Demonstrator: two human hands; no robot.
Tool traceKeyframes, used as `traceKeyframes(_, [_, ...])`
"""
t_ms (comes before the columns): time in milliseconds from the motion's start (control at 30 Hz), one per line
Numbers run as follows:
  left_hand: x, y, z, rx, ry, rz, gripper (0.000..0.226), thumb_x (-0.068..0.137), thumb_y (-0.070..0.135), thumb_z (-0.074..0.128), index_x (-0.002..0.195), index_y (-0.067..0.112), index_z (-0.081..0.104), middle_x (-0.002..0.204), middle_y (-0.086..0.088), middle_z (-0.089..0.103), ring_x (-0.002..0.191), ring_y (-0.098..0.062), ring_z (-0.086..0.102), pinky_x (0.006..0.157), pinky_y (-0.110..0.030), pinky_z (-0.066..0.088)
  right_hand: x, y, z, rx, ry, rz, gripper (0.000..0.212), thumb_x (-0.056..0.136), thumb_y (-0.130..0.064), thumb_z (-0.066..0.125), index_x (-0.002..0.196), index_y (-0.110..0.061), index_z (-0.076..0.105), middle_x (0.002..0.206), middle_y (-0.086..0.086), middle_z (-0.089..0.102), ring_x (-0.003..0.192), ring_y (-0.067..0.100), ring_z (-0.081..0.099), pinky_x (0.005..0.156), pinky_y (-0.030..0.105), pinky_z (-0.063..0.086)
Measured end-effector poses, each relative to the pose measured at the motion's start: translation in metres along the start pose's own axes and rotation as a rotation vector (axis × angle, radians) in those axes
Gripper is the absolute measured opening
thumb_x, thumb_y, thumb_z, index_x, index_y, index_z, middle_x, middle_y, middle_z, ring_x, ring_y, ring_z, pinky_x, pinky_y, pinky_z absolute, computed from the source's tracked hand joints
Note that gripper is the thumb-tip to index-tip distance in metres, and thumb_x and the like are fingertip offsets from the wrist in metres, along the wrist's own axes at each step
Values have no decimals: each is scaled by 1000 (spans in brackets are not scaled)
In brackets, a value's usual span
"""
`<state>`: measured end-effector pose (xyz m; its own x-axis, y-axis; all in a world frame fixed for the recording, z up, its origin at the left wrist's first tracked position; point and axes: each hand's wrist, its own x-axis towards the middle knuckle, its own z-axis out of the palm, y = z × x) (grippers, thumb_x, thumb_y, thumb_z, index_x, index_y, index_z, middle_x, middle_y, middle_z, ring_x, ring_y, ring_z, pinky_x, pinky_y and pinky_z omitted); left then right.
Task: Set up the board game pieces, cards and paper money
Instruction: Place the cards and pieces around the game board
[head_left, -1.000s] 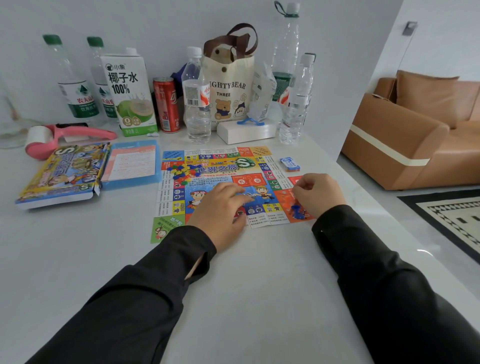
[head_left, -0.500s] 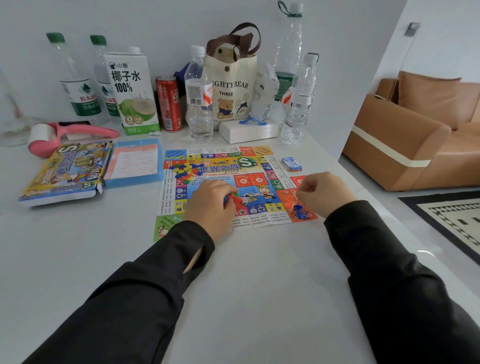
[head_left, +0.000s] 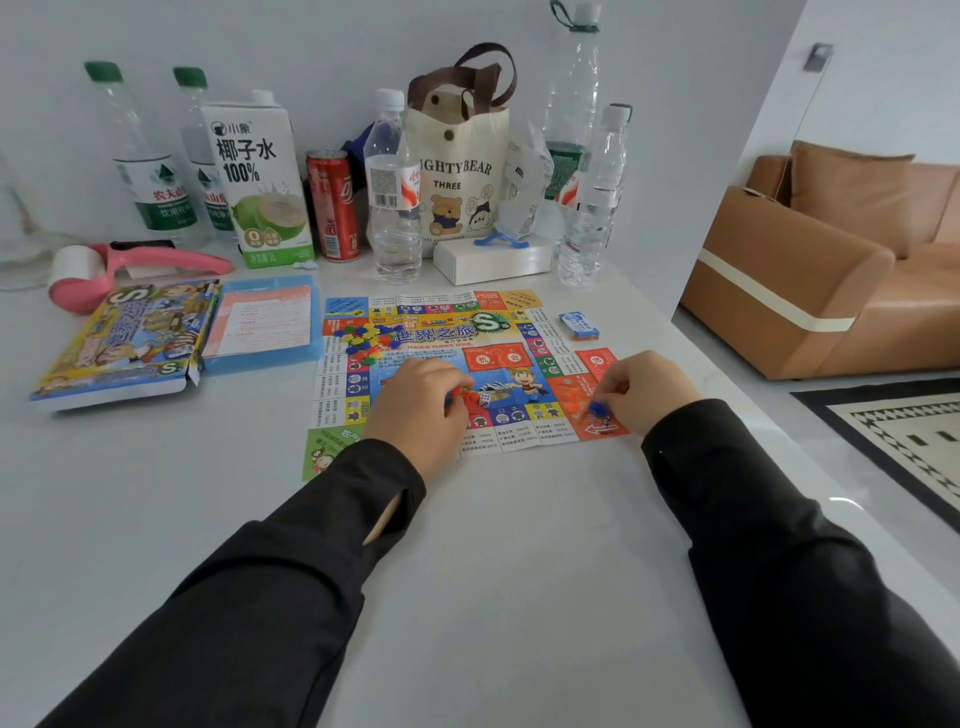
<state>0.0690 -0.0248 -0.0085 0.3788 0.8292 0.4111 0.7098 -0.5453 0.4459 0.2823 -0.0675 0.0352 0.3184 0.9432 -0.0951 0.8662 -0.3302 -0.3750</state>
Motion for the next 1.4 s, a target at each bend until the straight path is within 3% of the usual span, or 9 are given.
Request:
traceKeyframes(267, [0, 0, -1, 8, -12, 0, 28, 92, 9, 46, 112, 13, 65, 115, 2, 62, 113, -13, 46, 86, -15, 27, 7, 5, 2, 67, 61, 33, 19, 93, -15, 50, 105, -13, 65, 110, 7, 59, 93, 19, 52, 89, 30, 44])
traceKeyframes(467, [0, 1, -1, 8, -19, -4, 28, 92, 9, 46, 112, 13, 65, 116, 2, 62, 114, -13, 46, 89, -17, 30, 6, 3, 1, 184, 177, -8, 22, 96, -23, 42, 100, -13, 61, 96, 5, 62, 78, 13, 52, 58, 20, 37])
traceKeyframes(600, [0, 1, -1, 10, -17, -10, 28, 92, 11, 46, 113, 14, 65, 117, 3, 61, 114, -12, 45, 89, -17, 30, -1, 1, 0, 115, 93, -70, 16, 92, -13, 47, 97, -17, 62, 97, -1, 56, 89, 14, 51, 73, 24, 40])
traceKeyframes(767, [0, 0, 0, 3, -18, -11, 28, 92, 10, 46, 112, 14, 65, 116, 3, 62, 114, -12, 46, 89, -18, 32, -4, 3, -2, 30, 6, -95, 18, 89, -7, 52, 91, -23, 60, 100, -2, 54, 92, 16, 52, 76, 23, 43])
traceKeyframes(967, [0, 0, 0, -4, -19, -10, 28, 92, 9, 46, 110, 14, 66, 114, 3, 62, 113, -12, 46, 85, -15, 28, -3, 6, -3, -40, -17, -113, 19, 89, -13, 56, 106, -17, 65, 99, -2, 53, 90, 15, 50, 79, 23, 41])
traceKeyframes(1400, [0, 0, 0, 2, -38, -9, 28, 92, 10, 46, 111, 14, 66, 115, 2, 62, 113, -13, 46, 89, -18, 31, -2, 4, -3, -50, 4, -52, 23, 91, -23, 56, 112, -15, 62, 103, 2, 56, 90, 17, 48, 82, 25, 39])
